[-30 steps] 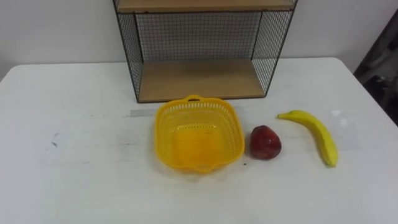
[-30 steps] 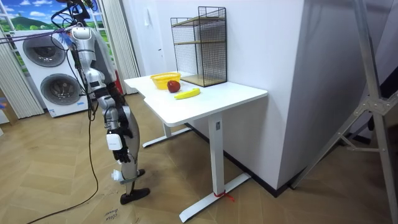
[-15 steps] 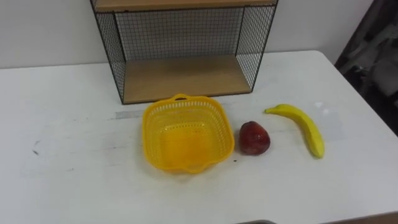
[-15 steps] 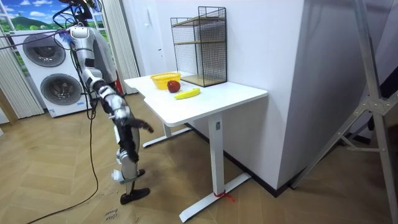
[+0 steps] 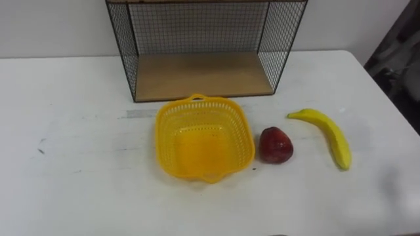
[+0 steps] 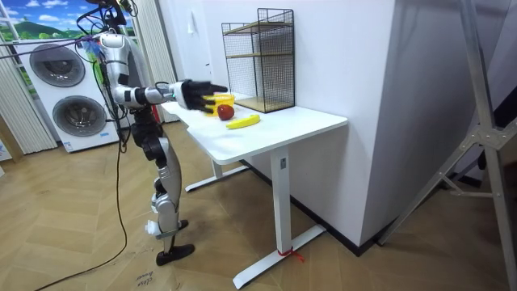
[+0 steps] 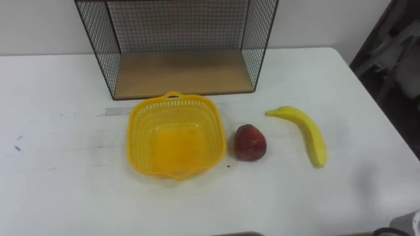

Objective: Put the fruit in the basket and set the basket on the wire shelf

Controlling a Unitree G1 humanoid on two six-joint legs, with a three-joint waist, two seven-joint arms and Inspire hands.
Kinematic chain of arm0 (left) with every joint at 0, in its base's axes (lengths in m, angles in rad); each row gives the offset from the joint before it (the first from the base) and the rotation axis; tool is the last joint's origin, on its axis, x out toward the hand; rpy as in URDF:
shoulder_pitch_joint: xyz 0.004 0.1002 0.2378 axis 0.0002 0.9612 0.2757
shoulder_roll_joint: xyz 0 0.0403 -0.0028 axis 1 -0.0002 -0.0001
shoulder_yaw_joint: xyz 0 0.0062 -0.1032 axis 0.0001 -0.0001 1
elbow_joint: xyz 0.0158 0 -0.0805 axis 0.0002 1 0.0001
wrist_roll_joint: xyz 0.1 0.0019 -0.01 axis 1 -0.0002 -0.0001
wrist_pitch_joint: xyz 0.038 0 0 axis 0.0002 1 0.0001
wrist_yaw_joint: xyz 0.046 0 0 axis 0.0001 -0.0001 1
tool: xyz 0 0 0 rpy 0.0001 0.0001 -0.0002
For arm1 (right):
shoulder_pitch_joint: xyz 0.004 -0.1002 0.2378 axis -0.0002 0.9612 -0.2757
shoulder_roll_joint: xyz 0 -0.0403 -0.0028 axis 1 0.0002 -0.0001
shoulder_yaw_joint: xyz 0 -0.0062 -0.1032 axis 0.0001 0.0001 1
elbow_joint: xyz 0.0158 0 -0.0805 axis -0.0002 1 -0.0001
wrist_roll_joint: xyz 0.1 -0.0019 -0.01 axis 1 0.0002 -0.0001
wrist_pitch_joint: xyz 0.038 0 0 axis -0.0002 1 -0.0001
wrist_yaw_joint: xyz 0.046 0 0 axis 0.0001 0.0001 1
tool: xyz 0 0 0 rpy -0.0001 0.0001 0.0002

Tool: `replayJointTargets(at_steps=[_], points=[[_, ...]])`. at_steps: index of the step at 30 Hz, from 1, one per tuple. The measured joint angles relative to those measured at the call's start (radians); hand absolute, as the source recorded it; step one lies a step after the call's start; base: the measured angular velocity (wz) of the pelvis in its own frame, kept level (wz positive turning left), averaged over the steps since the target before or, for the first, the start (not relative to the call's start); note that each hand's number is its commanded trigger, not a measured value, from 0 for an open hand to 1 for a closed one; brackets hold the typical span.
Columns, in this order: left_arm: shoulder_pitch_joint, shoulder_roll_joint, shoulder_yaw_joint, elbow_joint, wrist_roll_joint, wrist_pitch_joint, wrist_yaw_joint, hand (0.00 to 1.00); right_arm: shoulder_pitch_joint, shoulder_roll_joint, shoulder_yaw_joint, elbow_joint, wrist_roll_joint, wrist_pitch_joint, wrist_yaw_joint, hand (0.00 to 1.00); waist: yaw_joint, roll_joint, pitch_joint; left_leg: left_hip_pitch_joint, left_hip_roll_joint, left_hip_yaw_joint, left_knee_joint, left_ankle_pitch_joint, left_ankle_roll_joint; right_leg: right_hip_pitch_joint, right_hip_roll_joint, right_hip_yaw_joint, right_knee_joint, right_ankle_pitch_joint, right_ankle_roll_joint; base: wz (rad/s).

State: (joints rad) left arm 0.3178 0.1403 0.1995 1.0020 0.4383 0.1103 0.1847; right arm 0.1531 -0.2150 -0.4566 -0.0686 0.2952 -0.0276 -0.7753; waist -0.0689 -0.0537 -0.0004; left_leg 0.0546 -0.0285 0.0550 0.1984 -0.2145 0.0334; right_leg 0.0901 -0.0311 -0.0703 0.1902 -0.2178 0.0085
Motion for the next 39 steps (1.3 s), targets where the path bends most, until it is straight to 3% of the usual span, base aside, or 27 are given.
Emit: replayJointTargets(at_steps=[4,13,19,33,39], points=[[-0.003,-0.006,-0.022,0.002,0.005,-0.014,-0.001,0.0,0.0,-0.005,0.078,-0.005,-0.069,-0.004,0.107,0.0,0.021,0.0,0.003,-0.001,0.0,0.001,-0.003,0.0,0.0,0.002,0.0,0.001,0.0,0.001,0.0,0.0],[-0.014,0.005,-0.051,0.001,0.007,-0.017,-0.024,0.0,0.01,-0.025,0.231,-0.002,-0.096,0.0,0.397,0.0,0.022,-0.003,0.0042,0.0,0.002,-0.002,-0.002,0.0,0.0,0.007,-0.001,-0.01,0.0,0.004,-0.002,0.0],[-0.016,0.016,-0.08,0.011,0.007,-0.025,-0.024,0.0,0.01,-0.027,0.294,0.002,-0.15,0.002,0.537,0.0,0.027,-0.008,0.0029,-0.002,0.003,-0.004,0.0,0.0,0.0,0.007,-0.001,-0.015,-0.001,0.006,-0.002,0.0],[-0.026,0.017,-0.109,0.014,0.006,-0.028,-0.044,0.0,0.01,-0.03,0.362,0.064,-0.22,0.006,0.69,0.0,0.05,0.004,0.0029,-0.003,0.002,-0.005,0.004,0.0,0.0,0.01,-0.002,-0.019,-0.002,0.008,-0.002,0.0],[-0.06,0.02,-0.128,0.036,0.006,-0.032,-0.064,0.0,0.01,-0.035,0.385,0.066,-0.227,0.006,0.725,0.0,0.052,0.005,0.0028,-0.007,0.002,-0.011,0.008,0.0,0.0,0.012,-0.002,-0.025,-0.004,0.009,-0.002,0.03]])
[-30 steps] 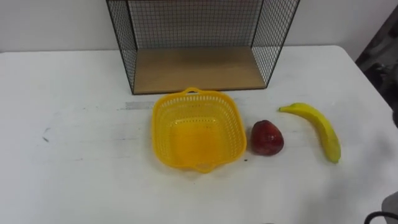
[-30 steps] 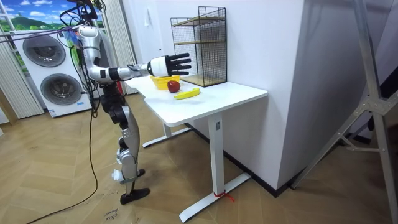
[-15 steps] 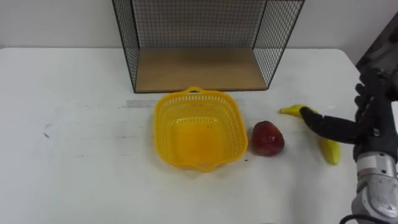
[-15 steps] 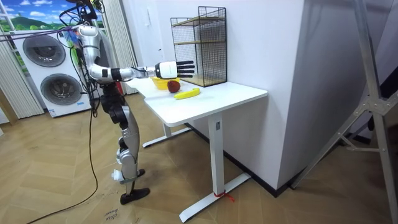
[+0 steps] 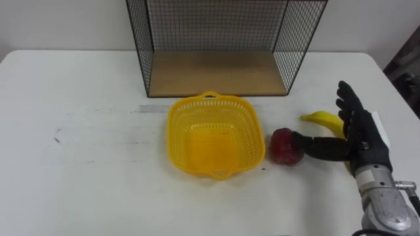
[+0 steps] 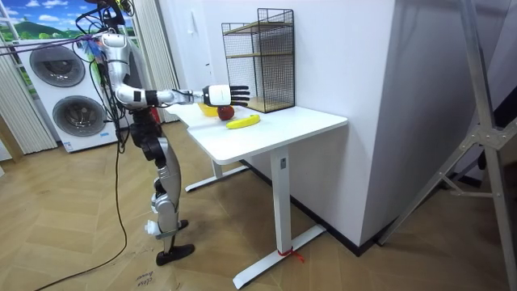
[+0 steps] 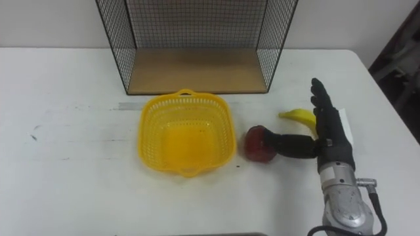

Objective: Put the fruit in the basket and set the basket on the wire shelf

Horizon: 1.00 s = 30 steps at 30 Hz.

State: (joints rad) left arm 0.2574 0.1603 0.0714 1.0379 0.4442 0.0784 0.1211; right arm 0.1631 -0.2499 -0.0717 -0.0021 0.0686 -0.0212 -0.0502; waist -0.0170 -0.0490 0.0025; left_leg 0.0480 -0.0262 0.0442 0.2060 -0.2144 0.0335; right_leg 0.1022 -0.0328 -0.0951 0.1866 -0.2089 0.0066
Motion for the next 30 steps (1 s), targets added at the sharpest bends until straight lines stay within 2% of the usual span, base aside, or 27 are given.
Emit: replayJointTargets(at_steps=[9,18,23,25,30], points=[[0.001,0.011,0.0,0.006,0.001,-0.006,-0.024,0.0,-0.001,-0.019,0.015,0.037,-0.001,0.0,0.049,0.0,0.028,0.001,0.0012,0.002,0.0,-0.001,0.0,0.0,0.0,0.001,0.0,0.0,-0.001,0.0,0.0,0.0],[0.005,0.011,0.002,0.011,0.001,-0.007,-0.051,0.0,-0.001,-0.028,0.021,0.046,-0.031,0.0,0.081,0.0,0.028,0.0,0.0016,-0.001,0.0,-0.008,0.001,0.0,0.0,0.001,0.0,-0.009,0.0,0.0,0.0,0.0],[0.005,0.016,0.002,0.0,0.001,-0.014,-0.059,0.0,-0.009,-0.029,0.026,0.076,-0.032,-0.012,0.088,0.0,0.028,-0.007,0.0012,0.002,0.0,-0.008,0.001,0.0,0.0,0.005,0.0,-0.012,0.0,0.0,0.0,0.0],[0.006,0.022,0.002,-0.001,0.001,-0.015,-0.06,0.0,-0.025,-0.03,0.035,0.118,-0.03,-0.023,0.092,0.0,0.027,-0.01,0.0038,0.012,0.0,-0.008,0.0,0.0,0.0,0.015,0.0,-0.012,-0.001,0.0,0.0,0.0],[0.002,0.029,0.001,-0.006,0.001,-0.015,-0.06,0.0,-0.038,-0.03,0.051,0.187,-0.037,-0.002,0.099,0.0,0.026,-0.021,0.0058,0.012,-0.001,-0.011,-0.001,0.0,0.0,0.019,-0.001,-0.014,-0.001,0.0,0.0,0.0]])
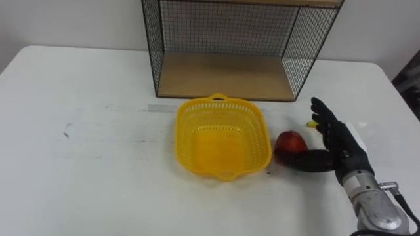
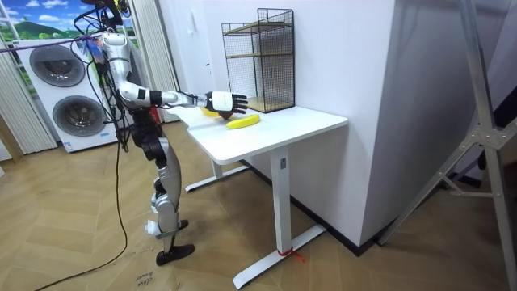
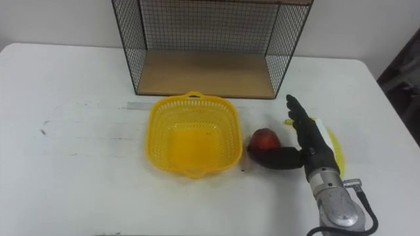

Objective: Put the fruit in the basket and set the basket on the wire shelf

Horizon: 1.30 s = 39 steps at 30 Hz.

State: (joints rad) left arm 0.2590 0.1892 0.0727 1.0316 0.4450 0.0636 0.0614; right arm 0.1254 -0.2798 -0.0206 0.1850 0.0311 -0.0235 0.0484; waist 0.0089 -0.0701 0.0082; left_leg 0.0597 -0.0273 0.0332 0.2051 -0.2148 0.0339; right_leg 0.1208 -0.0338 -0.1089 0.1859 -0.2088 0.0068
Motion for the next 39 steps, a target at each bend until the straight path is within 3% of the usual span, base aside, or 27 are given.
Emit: replayJointTargets(at_steps=[7,19,27,33,39], points=[[0.007,0.002,0.0,0.006,0.0,0.003,0.0,0.0,0.0,-0.002,0.0,0.012,-0.003,0.017,0.028,0.0,0.0,-0.001,-0.0045,0.003,0.0,-0.008,0.002,0.0,0.0,0.009,0.001,-0.006,0.0,0.0,0.0,0.03],[0.011,0.003,0.0,0.009,0.0,0.022,-0.003,0.0,-0.009,-0.002,0.001,0.045,-0.065,0.026,0.071,0.0,0.022,-0.021,-0.001,0.0,0.0,-0.013,0.018,0.0,0.0,0.015,0.001,-0.01,0.0,0.001,-0.001,0.0],[0.008,0.004,0.002,0.008,0.0,0.022,-0.003,0.0,-0.009,-0.002,0.0,0.045,-0.119,0.026,0.075,0.0,0.021,-0.017,-0.0028,-0.006,0.0,-0.02,0.028,0.0,-0.001,0.015,0.001,-0.017,0.0,0.002,-0.002,0.01],[0.006,0.004,0.002,0.004,0.001,0.021,-0.002,0.0,-0.009,-0.002,0.0,0.045,-0.155,0.026,0.075,0.0,0.021,0.002,-0.012,-0.006,-0.001,-0.022,0.031,0.0,0.0,0.018,0.001,-0.018,0.0,0.004,-0.002,0.0],[0.019,0.004,0.0,-0.001,0.0,0.021,0.017,0.0,-0.01,-0.012,0.0,0.046,-0.155,0.027,0.075,0.0,0.025,0.007,-0.0093,-0.003,-0.001,-0.026,0.032,0.0,0.0,0.022,0.001,-0.021,0.001,0.004,-0.003,0.01]])
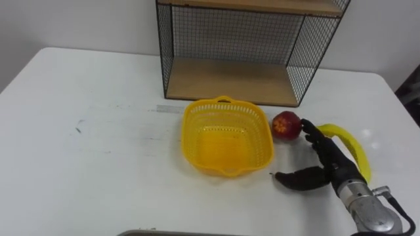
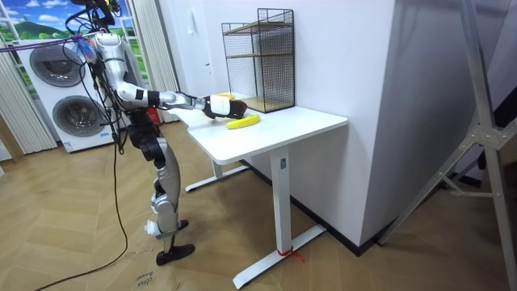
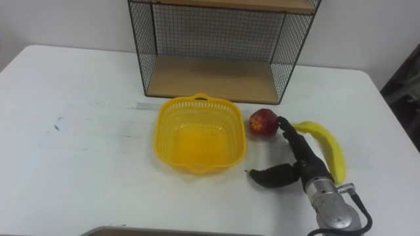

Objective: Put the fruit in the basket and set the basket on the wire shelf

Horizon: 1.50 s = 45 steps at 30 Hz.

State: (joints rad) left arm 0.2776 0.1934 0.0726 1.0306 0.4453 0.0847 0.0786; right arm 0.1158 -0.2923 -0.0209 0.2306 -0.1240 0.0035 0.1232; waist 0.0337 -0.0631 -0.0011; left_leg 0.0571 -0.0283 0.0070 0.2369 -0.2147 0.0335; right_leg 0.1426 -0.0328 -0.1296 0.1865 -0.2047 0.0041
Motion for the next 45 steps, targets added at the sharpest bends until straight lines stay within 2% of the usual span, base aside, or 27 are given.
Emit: replayJointTargets(at_steps=[5,10,19,35,40,45], points=[[0.009,0.0,0.001,-0.003,0.0,0.0,0.0,0.0,-0.019,-0.01,0.0,0.0,0.0,0.0,-0.004,0.0,0.002,-0.011,0.0074,-0.002,-0.001,0.0,0.0,0.0,0.0,0.0,0.0,0.0,-0.006,0.0,0.0,0.0],[0.003,0.001,0.002,-0.003,0.0,-0.002,-0.001,0.0,-0.037,-0.01,0.0,0.004,0.001,0.0,-0.032,0.0,0.005,-0.021,0.0107,-0.003,-0.001,-0.002,0.001,0.0,0.0,0.003,0.0,-0.003,-0.015,0.0,0.001,0.01],[-0.009,0.0,0.002,0.002,0.0,-0.004,-0.002,0.0,-0.059,-0.018,-0.005,0.035,0.007,-0.001,-0.081,0.0,0.002,-0.018,0.0124,-0.002,-0.001,-0.004,-0.012,0.0,0.0,0.003,0.0,-0.01,-0.015,0.0,0.001,0.0],[0.002,-0.006,0.004,0.007,0.009,0.005,-0.019,0.0,-0.116,-0.018,-0.007,0.085,0.046,0.0,-0.133,0.0,0.006,-0.019,0.0095,0.001,-0.002,-0.005,-0.015,0.0,0.0,0.002,0.0,-0.01,-0.015,0.0,0.001,0.0],[0.004,-0.007,0.004,0.007,0.01,0.018,-0.033,0.0,-0.117,-0.018,-0.009,0.11,0.046,0.0,-0.134,0.0,0.01,-0.018,0.0038,0.002,-0.002,-0.005,-0.015,0.0,0.0,0.002,0.0,-0.01,-0.015,0.0,0.001,0.0],[0.003,-0.007,0.005,0.005,0.009,0.019,-0.044,0.0,-0.117,-0.019,-0.013,0.118,0.044,0.0,-0.134,0.0,0.02,-0.019,0.0016,0.005,-0.002,-0.004,-0.012,0.0,0.0,0.003,0.0,-0.01,-0.015,0.0,0.001,-0.01]])
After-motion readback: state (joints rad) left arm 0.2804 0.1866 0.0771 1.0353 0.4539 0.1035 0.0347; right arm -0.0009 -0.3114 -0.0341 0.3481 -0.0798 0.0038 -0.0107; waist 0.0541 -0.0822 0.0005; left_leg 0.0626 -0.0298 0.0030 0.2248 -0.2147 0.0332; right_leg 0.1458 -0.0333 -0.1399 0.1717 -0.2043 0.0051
